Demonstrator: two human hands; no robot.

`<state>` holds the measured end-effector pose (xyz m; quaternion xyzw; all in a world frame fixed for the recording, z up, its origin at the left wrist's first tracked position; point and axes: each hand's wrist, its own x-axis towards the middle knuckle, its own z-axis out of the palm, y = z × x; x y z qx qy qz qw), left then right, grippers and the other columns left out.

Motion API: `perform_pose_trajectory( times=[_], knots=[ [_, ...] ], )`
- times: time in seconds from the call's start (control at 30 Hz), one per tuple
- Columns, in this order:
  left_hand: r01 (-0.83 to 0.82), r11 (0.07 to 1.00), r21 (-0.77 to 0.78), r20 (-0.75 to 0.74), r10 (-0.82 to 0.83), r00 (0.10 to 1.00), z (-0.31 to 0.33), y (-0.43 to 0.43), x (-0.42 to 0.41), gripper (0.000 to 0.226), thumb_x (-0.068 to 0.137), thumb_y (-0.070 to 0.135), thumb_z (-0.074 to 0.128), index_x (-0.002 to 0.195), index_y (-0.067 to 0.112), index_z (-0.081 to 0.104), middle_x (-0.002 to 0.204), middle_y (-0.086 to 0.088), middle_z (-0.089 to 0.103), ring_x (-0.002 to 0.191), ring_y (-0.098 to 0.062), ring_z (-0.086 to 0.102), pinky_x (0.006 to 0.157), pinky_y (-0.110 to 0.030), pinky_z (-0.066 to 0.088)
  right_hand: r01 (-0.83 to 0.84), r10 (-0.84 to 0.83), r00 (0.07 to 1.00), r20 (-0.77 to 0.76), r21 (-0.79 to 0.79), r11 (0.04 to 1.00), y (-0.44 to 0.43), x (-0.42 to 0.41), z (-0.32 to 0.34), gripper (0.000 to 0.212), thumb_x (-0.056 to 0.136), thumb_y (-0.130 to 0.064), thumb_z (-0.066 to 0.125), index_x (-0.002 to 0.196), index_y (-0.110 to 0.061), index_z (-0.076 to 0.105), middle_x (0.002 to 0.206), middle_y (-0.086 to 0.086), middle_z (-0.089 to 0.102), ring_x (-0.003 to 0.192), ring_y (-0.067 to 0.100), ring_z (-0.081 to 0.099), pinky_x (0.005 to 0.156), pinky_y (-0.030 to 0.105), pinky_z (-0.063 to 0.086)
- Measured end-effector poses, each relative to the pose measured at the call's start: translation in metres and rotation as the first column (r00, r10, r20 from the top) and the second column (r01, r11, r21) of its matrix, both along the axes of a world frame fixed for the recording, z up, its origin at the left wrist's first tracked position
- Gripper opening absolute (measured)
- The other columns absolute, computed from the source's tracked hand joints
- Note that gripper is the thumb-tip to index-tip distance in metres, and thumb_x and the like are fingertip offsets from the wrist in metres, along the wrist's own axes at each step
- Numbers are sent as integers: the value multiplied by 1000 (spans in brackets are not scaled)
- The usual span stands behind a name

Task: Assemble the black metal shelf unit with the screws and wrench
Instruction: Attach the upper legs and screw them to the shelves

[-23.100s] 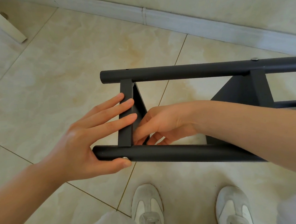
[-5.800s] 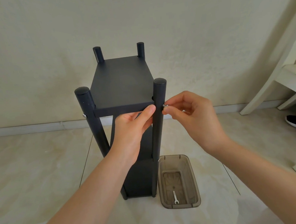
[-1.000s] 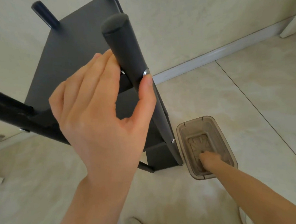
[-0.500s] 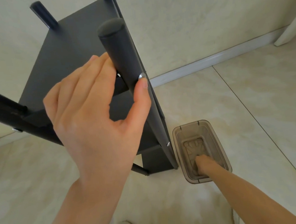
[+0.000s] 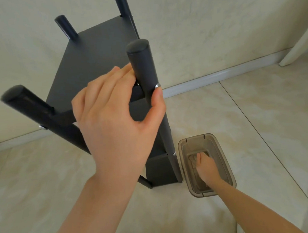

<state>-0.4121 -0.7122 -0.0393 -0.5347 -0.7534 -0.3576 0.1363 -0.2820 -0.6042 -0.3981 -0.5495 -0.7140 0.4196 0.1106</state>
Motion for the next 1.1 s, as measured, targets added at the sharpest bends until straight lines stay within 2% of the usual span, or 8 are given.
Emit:
perform_pose_trajectory(
  times=[0.1,0.23,0.37,0.43,0.57,0.73,0.97,1.1],
  knots=[
    [-112,987,114,-227,135,965,4,-8,13,32,95,42,57,103,15,72,101,5,72,111,-22,64,100,-41,41,169,-166,962,-218,-4,986,-5,-27,49,29,105,-26,36,84,-11,49,70,1,51,60,9,47,56,24,44],
    [-102,989,110,-230,125,965,6,-15,14,31,96,43,60,108,19,75,107,6,75,116,-19,63,98,-39,40,235,-248,831,-498,-91,968,-11,-52,121,30,106,-21,35,83,-11,51,73,6,50,61,10,48,56,16,43],
    [-93,987,134,-288,128,949,6,-20,11,34,95,44,61,105,14,76,107,2,76,114,-20,65,92,-39,43,154,-236,706,-668,-180,971,-20,-60,180,29,106,-19,37,86,-10,56,80,9,59,73,16,58,74,24,54],
    [-99,986,134,-297,135,945,7,-23,10,36,95,44,61,107,13,76,111,0,76,115,-21,65,92,-39,43,100,-181,703,-688,-156,983,-26,-63,199,29,106,-20,38,89,-7,58,84,11,61,78,18,61,78,27,54],
    [-121,987,102,-248,143,958,14,-32,8,35,93,41,65,108,12,76,112,-2,76,115,-23,66,93,-42,46,3,-9,712,-702,-9,1000,-43,-64,231,33,108,-22,33,86,-8,53,67,-7,61,63,3,59,64,16,49],
    [-104,991,85,-82,110,990,27,-55,-15,26,92,35,69,104,13,76,105,1,76,109,-23,68,93,-49,53,-169,76,676,-733,-53,984,-67,-80,257,39,109,-22,26,95,3,52,66,27,57,60,35,60,73,41,56],
    [-161,973,167,208,125,970,42,-108,-62,29,85,39,65,104,22,78,94,17,73,91,1,65,81,-9,46,-271,177,733,-657,-44,962,-102,-124,275,30,108,-24,27,92,-5,45,72,20,48,42,17,48,46,30,48],
    [-194,968,158,331,133,934,41,-149,-86,11,86,30,72,95,28,77,82,20,72,89,4,66,77,-4,47,-362,292,758,-583,-4,932,-117,-145,274,26,108,-24,30,90,-12,44,70,14,48,38,11,45,41,23,45]
  ],
)
